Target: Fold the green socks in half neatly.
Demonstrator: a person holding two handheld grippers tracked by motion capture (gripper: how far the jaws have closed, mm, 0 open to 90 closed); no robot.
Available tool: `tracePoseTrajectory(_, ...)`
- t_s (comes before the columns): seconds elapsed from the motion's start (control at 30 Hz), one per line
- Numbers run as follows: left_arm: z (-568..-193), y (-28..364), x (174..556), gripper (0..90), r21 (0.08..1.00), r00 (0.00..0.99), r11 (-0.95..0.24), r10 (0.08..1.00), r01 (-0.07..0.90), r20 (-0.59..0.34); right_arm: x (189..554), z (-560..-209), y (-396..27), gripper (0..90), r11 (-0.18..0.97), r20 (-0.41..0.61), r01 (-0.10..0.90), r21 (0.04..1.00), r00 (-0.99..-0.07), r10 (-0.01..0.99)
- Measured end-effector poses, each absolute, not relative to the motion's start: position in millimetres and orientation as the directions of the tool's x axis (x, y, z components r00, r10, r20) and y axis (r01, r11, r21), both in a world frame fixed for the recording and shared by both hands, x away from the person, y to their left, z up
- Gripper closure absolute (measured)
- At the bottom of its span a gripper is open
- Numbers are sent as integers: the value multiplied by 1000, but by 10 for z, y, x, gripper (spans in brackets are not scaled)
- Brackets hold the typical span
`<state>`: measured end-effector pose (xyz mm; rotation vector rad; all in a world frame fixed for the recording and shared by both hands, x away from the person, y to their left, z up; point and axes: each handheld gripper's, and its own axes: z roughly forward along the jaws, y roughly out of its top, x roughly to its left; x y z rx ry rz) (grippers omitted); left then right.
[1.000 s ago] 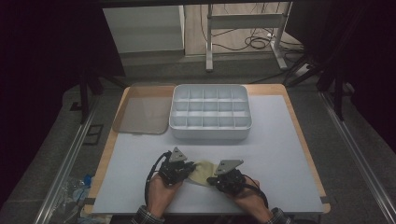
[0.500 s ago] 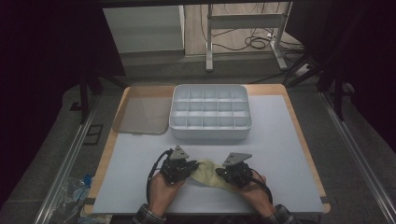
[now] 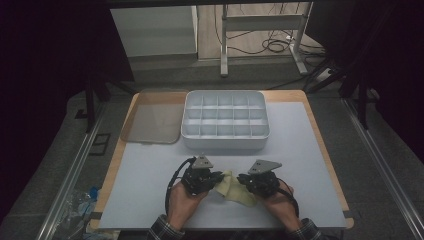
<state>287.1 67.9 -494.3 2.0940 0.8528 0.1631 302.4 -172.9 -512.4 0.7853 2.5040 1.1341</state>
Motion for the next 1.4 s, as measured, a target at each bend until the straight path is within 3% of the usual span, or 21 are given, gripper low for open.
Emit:
tracePoseTrajectory(0.3,-4943,420,2914,833,736,785,-454,597,503,-168,3065,-5057,-2124,779,475,-5,423,772,-743,669)
tracePoseTrajectory(0.7,-5057,187,3024,830,706,793,-484,582,517,-181,3099,-5093,-2364,734,463,-32,459,758,-684,729)
tracePoseTrajectory(1.07,-4984,-43,2998,789,721,830,-489,513,491,-217,3166,-5195,-2457,686,461,-40,490,740,-652,757)
tracePoseTrajectory(1.23,-4939,-106,2980,725,744,845,-471,482,473,-232,3194,-5242,-2491,658,463,-44,500,732,-643,765)
tracePoseTrajectory(1.4,-4830,7,3017,593,775,832,-450,529,444,-170,3211,-5267,-2531,624,453,-33,501,737,-643,765)
